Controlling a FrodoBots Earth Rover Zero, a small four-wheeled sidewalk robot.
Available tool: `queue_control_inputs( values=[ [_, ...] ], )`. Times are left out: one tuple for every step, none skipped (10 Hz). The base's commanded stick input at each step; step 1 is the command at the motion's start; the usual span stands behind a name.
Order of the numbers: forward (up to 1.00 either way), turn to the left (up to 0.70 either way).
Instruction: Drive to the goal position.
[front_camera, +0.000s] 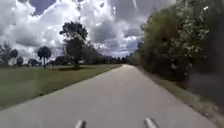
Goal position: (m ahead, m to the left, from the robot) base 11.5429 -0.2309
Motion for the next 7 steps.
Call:
queue_control_inputs(
  values=[
    [0.7, 0.01],
    [0.7, 0.01],
    [0.7, 0.01],
    [0.7, 0.01],
    [0.7, 0.01],
    [0.7, 0.01],
    [0.7, 0.01]
  ],
)
